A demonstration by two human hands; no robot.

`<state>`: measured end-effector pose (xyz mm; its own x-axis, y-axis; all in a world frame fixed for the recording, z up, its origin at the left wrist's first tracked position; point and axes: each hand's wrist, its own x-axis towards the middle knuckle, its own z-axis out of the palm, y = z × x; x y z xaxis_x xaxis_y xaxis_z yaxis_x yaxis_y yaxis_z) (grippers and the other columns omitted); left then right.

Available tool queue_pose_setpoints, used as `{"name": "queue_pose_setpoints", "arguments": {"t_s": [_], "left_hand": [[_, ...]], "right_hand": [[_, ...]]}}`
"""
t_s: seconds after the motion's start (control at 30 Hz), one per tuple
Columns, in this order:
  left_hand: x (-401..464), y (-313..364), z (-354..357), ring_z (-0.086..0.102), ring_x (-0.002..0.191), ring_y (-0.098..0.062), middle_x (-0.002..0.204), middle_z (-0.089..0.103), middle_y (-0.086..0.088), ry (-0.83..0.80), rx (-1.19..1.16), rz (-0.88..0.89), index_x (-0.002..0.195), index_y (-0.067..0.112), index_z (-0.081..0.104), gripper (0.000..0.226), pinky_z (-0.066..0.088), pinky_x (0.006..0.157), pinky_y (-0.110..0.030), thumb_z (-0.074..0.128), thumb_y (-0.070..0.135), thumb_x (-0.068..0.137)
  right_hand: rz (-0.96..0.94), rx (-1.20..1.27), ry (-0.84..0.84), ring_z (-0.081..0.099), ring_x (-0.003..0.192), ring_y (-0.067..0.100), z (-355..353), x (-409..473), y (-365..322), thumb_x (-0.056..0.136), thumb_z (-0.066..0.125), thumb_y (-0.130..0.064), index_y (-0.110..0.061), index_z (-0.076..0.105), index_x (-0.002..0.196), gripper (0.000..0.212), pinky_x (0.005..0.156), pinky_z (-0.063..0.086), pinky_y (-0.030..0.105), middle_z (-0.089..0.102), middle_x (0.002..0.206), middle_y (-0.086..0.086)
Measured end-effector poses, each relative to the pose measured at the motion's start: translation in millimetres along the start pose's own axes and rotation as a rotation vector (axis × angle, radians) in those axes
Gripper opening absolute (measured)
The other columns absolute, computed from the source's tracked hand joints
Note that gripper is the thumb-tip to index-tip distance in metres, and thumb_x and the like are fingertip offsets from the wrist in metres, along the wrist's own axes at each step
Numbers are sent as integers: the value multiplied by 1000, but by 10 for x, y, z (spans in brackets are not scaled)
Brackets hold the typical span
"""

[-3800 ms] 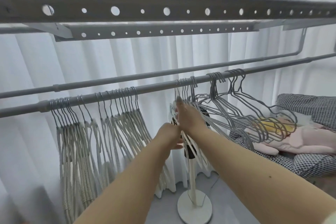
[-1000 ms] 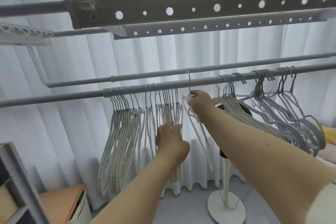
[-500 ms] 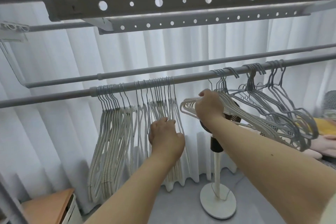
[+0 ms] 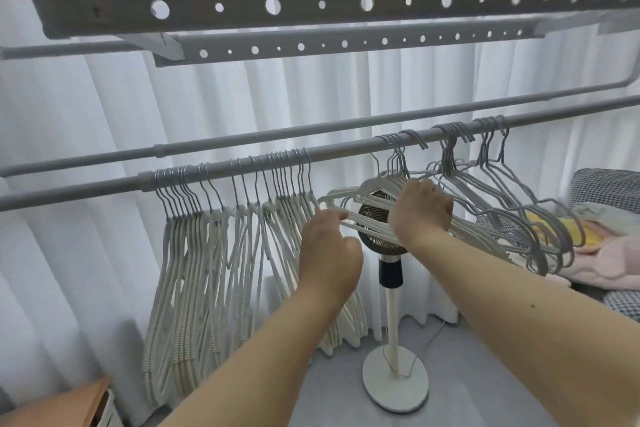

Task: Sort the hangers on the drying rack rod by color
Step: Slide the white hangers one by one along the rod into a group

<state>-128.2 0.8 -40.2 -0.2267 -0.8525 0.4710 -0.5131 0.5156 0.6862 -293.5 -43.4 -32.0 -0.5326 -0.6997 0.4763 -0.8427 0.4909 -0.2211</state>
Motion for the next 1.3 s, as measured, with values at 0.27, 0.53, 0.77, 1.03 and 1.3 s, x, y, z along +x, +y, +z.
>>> {"name": "queue_pose_setpoints", "arguments": {"t_s": [0.27, 0.53, 0.77, 1.03, 1.3], "left_hand": [[15, 57, 30, 46, 127, -14, 137, 51, 0, -70, -63, -58, 137, 15, 51, 46, 35, 99, -21, 46, 6, 91], [195, 141, 122, 65, 98, -27, 121, 55, -6, -247, -61, -299, 138, 9, 42, 47, 55, 86, -40, 43, 14, 91], [221, 121, 200, 70, 87, -30, 98, 70, -17, -351, -51, -383, 84, 12, 49, 8, 46, 55, -27, 47, 8, 91], [593, 188, -36, 46, 48, -18, 71, 58, -15, -124, -437, -524, 79, -2, 56, 19, 35, 44, -25, 42, -1, 92], [397, 279, -340, 44, 52, -13, 75, 52, -15, -184, -798, -599, 92, 3, 51, 15, 40, 42, -21, 53, 17, 92]], "right_hand": [[-78, -28, -210, 54, 113, 31, -18, 16, 53, 92, 42, -13, -7, 58, 119, 32, 86, 47, 39, 54, 125, 14], [67, 814, -631, 57, 63, 19, -108, -30, -218, 97, 44, -2, 1, 64, 105, 22, 74, 50, 33, 60, 69, 7], [171, 1138, -716, 50, 53, 18, -83, -152, -314, 100, 44, -33, -5, 60, 93, 33, 49, 40, 27, 54, 71, 7], [191, 1213, -657, 54, 59, 19, -6, -98, -265, 100, 37, -36, -8, 62, 85, 41, 56, 44, 28, 58, 71, 8], [266, 1134, -547, 45, 55, 15, 92, -115, -189, 91, 44, -46, -12, 58, 80, 38, 53, 34, 25, 52, 63, 0]]}}
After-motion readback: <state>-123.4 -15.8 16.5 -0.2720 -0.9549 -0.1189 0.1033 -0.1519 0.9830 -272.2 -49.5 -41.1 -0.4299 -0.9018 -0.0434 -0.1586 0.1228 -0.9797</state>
